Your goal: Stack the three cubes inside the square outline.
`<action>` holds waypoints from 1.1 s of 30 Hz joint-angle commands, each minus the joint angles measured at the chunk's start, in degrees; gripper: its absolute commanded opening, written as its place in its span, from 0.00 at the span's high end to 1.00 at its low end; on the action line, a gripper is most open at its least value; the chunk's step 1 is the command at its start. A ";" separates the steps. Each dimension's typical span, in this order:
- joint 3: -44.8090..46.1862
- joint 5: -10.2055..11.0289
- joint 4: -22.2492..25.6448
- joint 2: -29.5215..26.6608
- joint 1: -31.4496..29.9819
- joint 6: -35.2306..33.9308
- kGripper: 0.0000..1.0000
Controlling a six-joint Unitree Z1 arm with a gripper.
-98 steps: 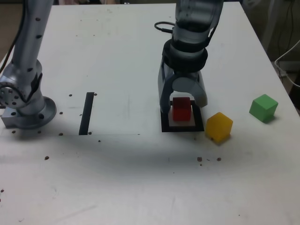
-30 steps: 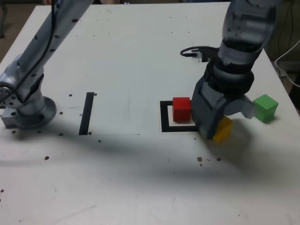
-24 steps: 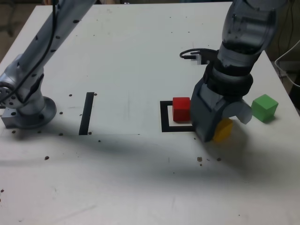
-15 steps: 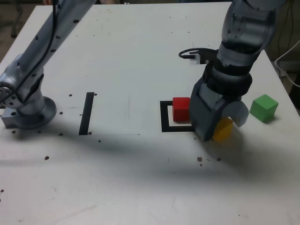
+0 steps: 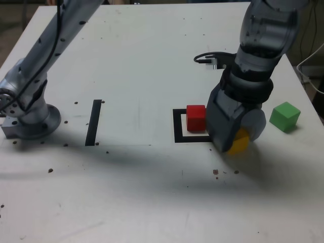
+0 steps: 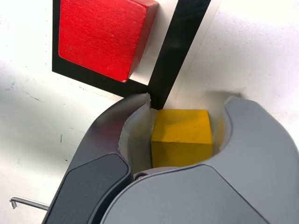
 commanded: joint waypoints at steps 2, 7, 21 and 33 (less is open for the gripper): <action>0.35 -0.39 0.04 -1.14 -0.11 0.69 0.69; 1.71 -0.54 0.21 -4.41 -0.65 1.61 0.72; 5.97 1.77 3.42 -13.49 -0.28 13.99 0.72; 10.37 4.25 4.74 -14.65 4.90 25.22 0.72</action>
